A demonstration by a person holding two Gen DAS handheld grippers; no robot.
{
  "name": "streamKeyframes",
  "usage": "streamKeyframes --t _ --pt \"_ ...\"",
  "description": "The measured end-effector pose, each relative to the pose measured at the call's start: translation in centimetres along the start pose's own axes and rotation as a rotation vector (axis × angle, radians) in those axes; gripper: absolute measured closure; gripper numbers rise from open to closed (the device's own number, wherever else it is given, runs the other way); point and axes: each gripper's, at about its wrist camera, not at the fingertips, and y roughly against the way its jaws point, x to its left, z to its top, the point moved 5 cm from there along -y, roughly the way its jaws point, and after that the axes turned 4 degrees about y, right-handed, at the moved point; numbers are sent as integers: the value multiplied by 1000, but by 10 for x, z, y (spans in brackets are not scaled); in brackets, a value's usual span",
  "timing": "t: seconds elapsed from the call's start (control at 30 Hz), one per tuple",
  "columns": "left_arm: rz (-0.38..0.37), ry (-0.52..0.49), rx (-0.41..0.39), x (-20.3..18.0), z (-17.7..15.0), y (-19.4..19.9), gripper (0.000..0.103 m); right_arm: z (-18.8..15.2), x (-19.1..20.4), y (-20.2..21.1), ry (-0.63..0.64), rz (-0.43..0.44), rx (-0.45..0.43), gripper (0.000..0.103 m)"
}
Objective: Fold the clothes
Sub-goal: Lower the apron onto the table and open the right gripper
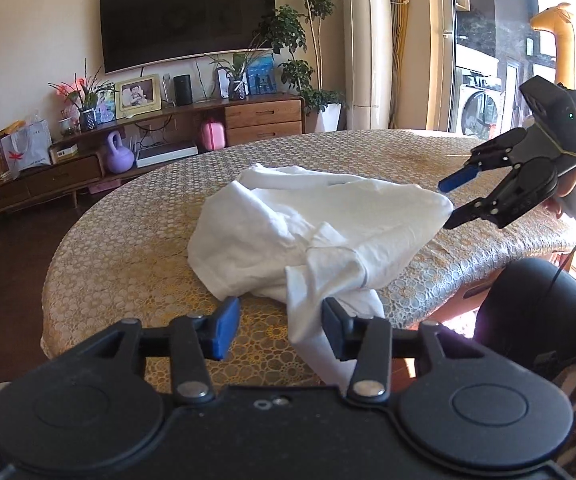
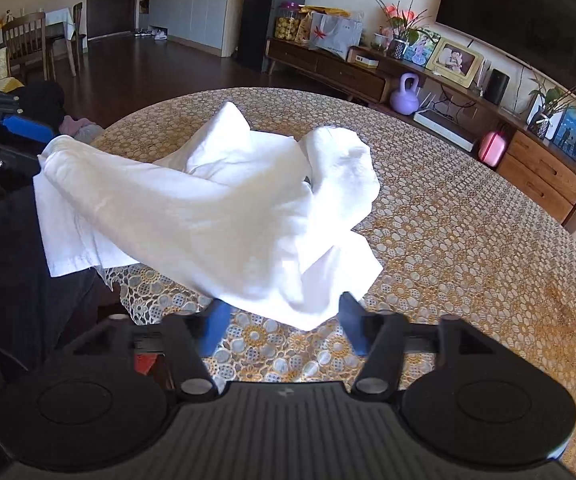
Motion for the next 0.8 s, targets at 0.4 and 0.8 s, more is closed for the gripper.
streamKeyframes --t 0.4,0.8 --pt "38 -66 -24 14 14 0 0 24 -36 5 -67 -20 -89 33" --pt "-6 -164 -65 26 95 -119 0 72 -55 -65 -169 -25 -144 33"
